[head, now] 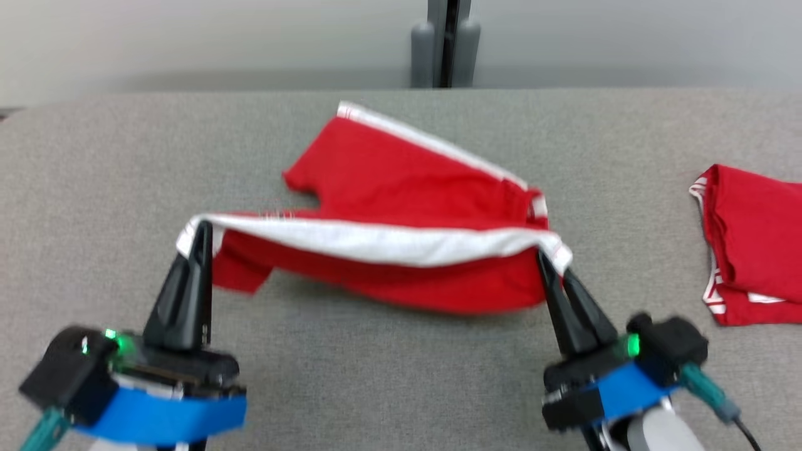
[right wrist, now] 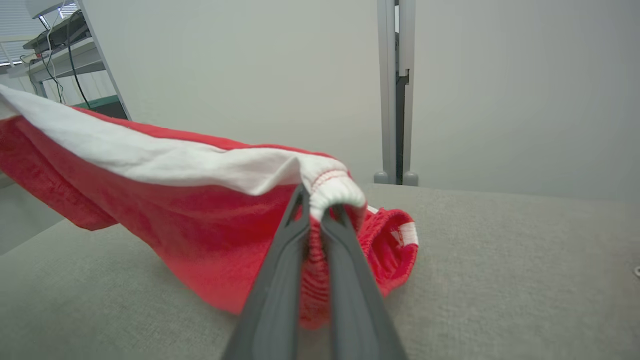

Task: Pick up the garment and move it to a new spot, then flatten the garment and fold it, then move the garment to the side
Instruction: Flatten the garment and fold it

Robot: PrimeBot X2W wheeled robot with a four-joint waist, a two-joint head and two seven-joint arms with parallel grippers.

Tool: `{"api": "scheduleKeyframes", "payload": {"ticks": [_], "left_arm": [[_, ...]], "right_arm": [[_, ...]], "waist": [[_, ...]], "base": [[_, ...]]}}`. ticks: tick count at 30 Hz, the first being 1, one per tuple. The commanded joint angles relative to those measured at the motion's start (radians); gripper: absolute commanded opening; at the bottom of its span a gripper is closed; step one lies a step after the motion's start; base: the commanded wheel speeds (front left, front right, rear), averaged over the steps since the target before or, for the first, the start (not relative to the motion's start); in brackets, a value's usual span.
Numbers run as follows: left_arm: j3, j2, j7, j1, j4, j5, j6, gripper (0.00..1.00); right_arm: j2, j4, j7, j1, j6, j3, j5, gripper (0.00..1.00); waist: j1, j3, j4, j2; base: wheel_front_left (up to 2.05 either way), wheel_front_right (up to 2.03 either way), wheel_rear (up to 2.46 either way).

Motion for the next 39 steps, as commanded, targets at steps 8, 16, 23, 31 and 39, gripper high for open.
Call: {"api": "scheduleKeyframes", "payload": {"ticks": [8,16,23,31,39], "left_arm": [[-0.007,0.070,0.107,0.220,-0.257,0.015,0.055,0.00],[-0.051,0.086,0.176,0.144,-0.150,-0.026,0.026,0.00],[-0.116,0.103,0.158,-0.144,0.118,-0.008,-0.002,0.00],[-0.208,0.092,0.173,-0.457,0.400,-0.002,-0.010,0.00],[-0.282,0.079,0.149,-0.701,0.669,-0.004,-0.008,0.00]], "right_arm": [[-0.002,-0.222,0.106,0.254,0.000,-0.033,0.011,0.00],[-0.002,-0.165,0.140,0.208,0.000,-0.049,0.035,0.00],[-0.001,-0.005,0.105,0.046,0.000,-0.044,0.057,0.00],[-0.001,0.131,0.087,-0.132,0.000,-0.013,0.056,0.00],[-0.001,0.235,0.046,-0.289,0.000,0.021,0.086,0.00]], "waist": [[0.0005,-0.059,-0.038,0.0000],[0.0005,-0.015,-0.062,0.0000],[0.0005,0.079,-0.079,0.0000],[0.0005,0.198,-0.104,0.0000],[0.0005,0.288,-0.136,0.0000]], "base": [[0.00,0.00,0.00],[0.00,0.00,0.00],[0.00,0.00,0.00],[0.00,0.00,0.00],[0.00,0.00,0.00]]}}
